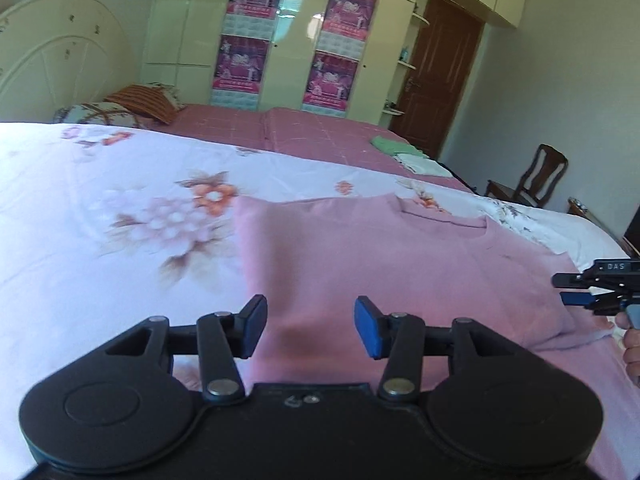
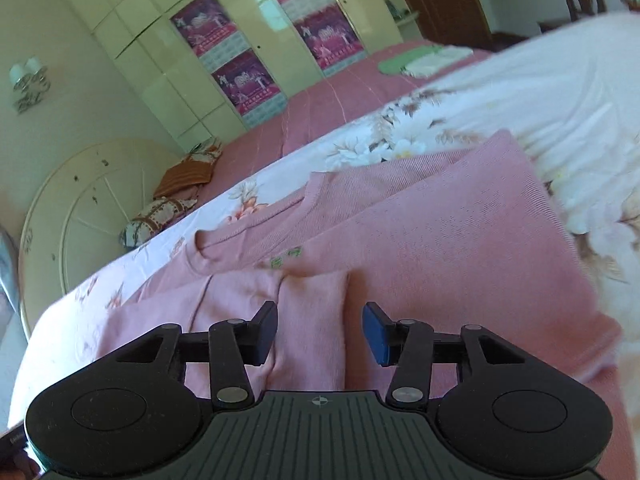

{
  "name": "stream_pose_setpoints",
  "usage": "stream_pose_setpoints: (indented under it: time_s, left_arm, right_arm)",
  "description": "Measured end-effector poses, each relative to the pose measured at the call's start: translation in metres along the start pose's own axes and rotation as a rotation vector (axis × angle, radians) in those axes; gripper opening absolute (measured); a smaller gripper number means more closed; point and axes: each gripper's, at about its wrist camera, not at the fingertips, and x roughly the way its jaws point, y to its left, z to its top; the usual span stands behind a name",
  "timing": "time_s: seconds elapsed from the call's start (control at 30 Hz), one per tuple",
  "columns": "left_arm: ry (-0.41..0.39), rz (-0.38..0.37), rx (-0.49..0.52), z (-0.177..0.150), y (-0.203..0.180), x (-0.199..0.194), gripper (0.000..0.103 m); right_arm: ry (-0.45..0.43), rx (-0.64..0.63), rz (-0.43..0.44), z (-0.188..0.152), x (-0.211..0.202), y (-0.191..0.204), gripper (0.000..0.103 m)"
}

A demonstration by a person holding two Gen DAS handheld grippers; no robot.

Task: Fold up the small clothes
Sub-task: 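Pinch the folded sleeve with the right gripper and straighten it on the body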

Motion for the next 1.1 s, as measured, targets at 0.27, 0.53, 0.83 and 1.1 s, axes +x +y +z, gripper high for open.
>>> stream_pose_setpoints:
  time_s: [0.27,0.53,0.83,1.1]
  left_arm:
    - [0.060,0.012,0.038,-0.004,-0.006,0.049,0.045]
    - [-0.016,0.033,0.095,0.016,-0.013,0.042,0.060]
    - [0.052,0.075,0.092,0.043,0.007,0.109,0.064]
    - [-0.006,-0.026,0.149,0.020,-0.051,0.058,0.064]
  right_arm:
    - [0.036,-0.079,-0.003,0.012,0.027,0.008,0.003]
    - [-0.053,-0.265,-0.154,0.002,0.020,0.015,0.004]
    - [0.001,-0.387,-0.085,0.001,0.054,0.045,0.003]
    - [-0.062,-0.390,-0.068,-0.004,0.027,0.055,0.004]
